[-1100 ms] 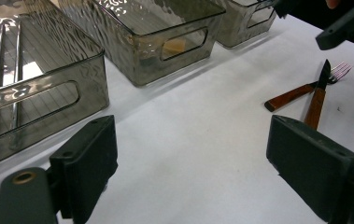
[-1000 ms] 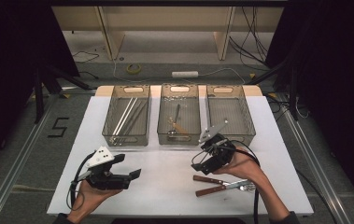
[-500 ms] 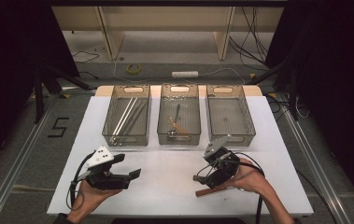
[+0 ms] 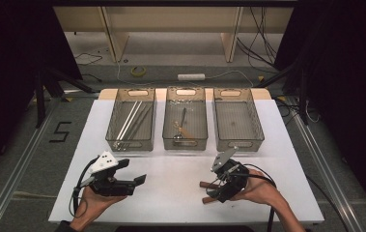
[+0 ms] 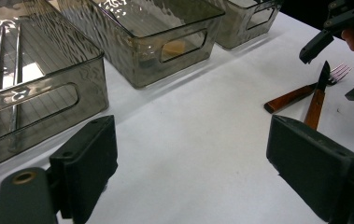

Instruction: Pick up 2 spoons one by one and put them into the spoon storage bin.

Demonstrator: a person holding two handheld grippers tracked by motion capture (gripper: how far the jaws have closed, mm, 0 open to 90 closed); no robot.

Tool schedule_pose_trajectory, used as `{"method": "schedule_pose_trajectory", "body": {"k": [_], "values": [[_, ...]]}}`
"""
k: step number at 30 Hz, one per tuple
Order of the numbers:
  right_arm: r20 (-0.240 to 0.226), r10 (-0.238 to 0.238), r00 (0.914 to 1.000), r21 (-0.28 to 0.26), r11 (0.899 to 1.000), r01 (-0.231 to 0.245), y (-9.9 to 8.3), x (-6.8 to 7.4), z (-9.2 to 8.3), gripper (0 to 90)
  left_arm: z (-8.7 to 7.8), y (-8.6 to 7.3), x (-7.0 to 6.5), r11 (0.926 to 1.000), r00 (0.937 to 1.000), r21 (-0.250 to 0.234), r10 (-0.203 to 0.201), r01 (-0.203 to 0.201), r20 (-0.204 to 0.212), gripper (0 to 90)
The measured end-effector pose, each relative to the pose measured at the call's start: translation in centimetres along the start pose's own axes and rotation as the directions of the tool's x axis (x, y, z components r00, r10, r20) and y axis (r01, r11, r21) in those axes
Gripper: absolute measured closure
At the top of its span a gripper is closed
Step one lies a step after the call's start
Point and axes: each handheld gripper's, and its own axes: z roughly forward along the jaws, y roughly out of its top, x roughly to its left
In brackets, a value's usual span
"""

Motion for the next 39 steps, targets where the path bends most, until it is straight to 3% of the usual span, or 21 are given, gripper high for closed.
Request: {"method": "schedule_pose_trajectory", "body": {"k": [19,21,31,32,39], "values": [[-0.008,-0.009,0.9999,0.07,0.997,0.009,-1.4,0.5,0.7,22.6,0.0,0.0,0.0,1.0,1.0,-0.001,0.001,-0.001,0.0,15.9],[-0.012,0.007,0.9999,0.079,0.997,-0.006,-1.5,0.6,0.7,23.1,0.0,0.0,0.0,1.0,1.0,-0.001,0.001,-0.001,0.0,15.9],[-0.007,-0.011,0.9999,0.118,0.993,0.012,-2.3,0.6,1.3,26.4,0.0,0.0,0.0,1.0,1.0,0.002,0.003,-0.003,0.001,15.9],[-0.011,0.008,0.9999,0.129,0.992,-0.006,-2.3,0.7,1.2,26.5,0.0,0.0,0.0,1.0,1.0,0.001,0.004,-0.004,0.0,15.9],[-0.005,0.005,1.0,0.131,0.991,-0.004,-2.7,0.7,1.3,27.2,0.0,0.0,0.0,1.0,1.0,0.002,0.004,-0.004,-0.001,15.9]]}}
